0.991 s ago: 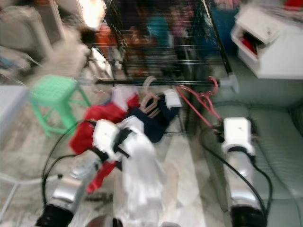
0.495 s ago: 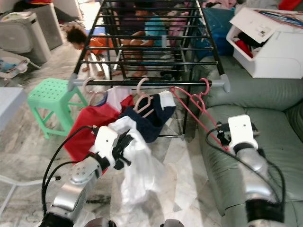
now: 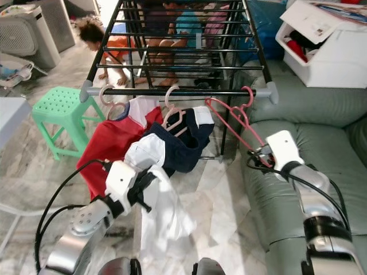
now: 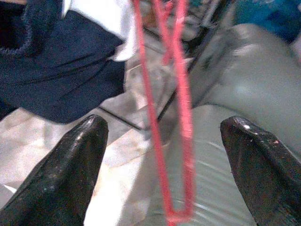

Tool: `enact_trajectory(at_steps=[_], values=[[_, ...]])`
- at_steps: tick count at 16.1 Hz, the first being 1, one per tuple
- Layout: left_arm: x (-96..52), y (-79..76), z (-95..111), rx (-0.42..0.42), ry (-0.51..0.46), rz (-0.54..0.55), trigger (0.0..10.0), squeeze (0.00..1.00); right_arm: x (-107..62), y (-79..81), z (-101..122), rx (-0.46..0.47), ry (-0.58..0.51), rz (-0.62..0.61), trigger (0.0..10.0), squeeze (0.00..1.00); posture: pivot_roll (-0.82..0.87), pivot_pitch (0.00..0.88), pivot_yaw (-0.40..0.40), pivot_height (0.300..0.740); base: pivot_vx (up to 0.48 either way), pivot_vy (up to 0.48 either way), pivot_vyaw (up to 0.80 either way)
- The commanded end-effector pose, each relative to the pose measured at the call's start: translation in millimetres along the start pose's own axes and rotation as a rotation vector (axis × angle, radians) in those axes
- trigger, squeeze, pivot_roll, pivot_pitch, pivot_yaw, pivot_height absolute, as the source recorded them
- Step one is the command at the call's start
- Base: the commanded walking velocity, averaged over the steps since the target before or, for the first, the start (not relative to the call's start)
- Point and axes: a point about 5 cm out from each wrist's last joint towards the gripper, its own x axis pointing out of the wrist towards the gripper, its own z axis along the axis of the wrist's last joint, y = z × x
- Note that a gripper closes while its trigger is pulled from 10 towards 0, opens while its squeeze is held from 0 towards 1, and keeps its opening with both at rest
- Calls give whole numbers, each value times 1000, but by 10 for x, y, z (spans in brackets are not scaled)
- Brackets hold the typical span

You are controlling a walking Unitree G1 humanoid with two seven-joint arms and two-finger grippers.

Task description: Hang hanger

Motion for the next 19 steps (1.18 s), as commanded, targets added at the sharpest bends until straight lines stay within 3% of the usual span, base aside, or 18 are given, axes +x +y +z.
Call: enact_trajectory(at_steps=[1,5,6,12,19], values=[[-19,-11,110,13,-34,-13,10000,0,14,-43,40,-28,5,18,10000,0,30,150,26,740,0,0,0],[-119,-42,114,6,5,-20,10000,0,145,-117,194,-74,34,46,9922,0,60,193,37,740,0,0,0],[-158,-49,119,6,18,-22,10000,0,187,-158,277,-107,45,37,118,0,72,201,40,740,0,0,0],[-199,-58,131,6,49,-29,10000,0,228,-280,467,-168,39,2,0,0,80,206,45,740,0,0,0],[-146,-78,116,7,70,-43,10000,0,193,-388,534,-150,22,-14,0,0,67,187,39,740,0,0,0]])
